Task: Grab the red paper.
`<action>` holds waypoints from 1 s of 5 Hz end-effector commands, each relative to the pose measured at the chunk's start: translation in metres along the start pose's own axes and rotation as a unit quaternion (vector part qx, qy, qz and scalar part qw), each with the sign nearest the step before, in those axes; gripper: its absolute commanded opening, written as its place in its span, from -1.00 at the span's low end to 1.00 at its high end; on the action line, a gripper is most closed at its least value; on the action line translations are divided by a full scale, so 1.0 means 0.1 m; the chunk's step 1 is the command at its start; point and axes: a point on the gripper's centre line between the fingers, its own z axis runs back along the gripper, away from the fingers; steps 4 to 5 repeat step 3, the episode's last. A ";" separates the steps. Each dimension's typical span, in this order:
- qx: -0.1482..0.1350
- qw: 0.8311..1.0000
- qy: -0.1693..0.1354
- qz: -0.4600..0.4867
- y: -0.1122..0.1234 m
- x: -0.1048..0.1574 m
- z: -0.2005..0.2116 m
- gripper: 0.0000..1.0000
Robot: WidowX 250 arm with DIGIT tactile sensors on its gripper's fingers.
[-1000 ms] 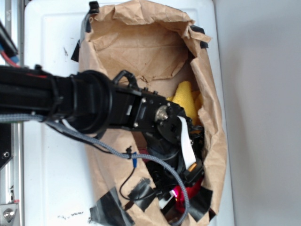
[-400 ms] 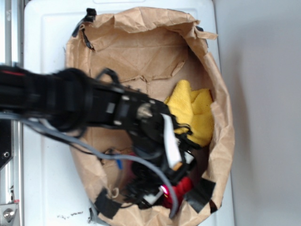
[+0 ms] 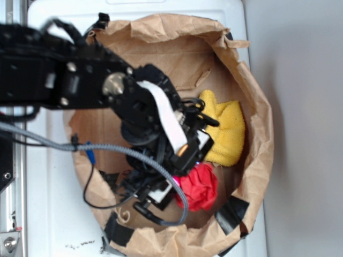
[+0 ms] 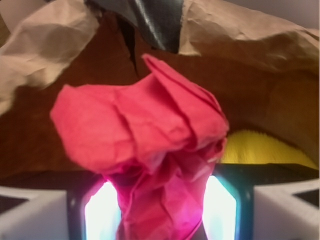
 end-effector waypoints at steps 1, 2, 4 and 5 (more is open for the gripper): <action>0.126 0.984 0.122 -0.011 -0.04 0.26 0.56 -1.00; 0.171 0.976 0.136 -0.010 -0.07 0.24 0.70 -1.00; 0.205 0.967 0.149 -0.007 -0.10 0.20 0.69 -1.00; 0.205 0.967 0.149 -0.007 -0.10 0.20 0.69 -1.00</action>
